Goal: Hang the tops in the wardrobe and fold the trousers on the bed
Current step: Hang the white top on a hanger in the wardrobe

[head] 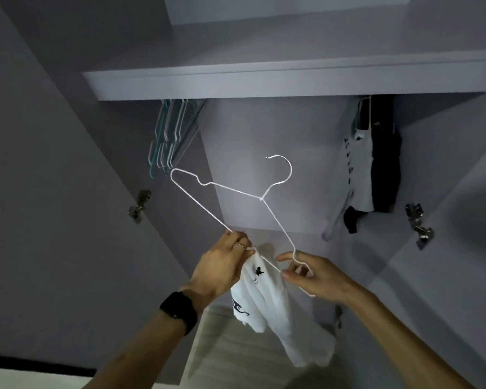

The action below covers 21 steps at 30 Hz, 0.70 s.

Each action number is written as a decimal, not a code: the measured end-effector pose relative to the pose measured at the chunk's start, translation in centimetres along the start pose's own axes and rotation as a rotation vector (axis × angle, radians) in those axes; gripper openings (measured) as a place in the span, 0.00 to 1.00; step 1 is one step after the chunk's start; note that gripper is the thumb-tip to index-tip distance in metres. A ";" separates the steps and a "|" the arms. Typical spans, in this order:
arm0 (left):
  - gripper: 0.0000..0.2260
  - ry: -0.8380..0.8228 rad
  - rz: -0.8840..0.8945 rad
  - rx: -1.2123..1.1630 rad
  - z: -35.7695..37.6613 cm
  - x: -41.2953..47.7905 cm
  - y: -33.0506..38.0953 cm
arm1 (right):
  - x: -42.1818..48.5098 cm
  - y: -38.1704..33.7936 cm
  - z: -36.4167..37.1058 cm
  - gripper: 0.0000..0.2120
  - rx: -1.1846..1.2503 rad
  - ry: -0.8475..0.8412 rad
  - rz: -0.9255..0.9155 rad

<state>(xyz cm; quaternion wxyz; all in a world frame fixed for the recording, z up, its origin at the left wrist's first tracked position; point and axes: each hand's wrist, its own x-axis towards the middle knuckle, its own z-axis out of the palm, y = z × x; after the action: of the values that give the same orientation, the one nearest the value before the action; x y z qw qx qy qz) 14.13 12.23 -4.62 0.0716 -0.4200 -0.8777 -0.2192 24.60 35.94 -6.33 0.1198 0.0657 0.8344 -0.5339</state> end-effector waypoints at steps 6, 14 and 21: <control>0.07 0.003 0.364 0.291 0.0 -0.5 1.8 | 2.3 -5.4 -1.1 0.12 0.557 -0.016 -0.079; 0.14 -0.129 -0.090 0.015 0.3 -1.9 0.4 | 5.0 -7.9 -0.1 0.21 0.379 0.341 0.068; 0.08 0.008 -0.540 -0.566 -1.5 -2.1 -0.3 | 1.6 -4.0 3.3 0.19 0.189 0.273 -0.117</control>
<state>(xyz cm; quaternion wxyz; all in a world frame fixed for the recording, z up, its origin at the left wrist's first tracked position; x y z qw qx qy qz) 15.17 9.89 -4.03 -0.1039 -0.1764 -0.8612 -0.4652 22.53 31.22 -4.57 -0.0328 0.0999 0.7914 -0.6022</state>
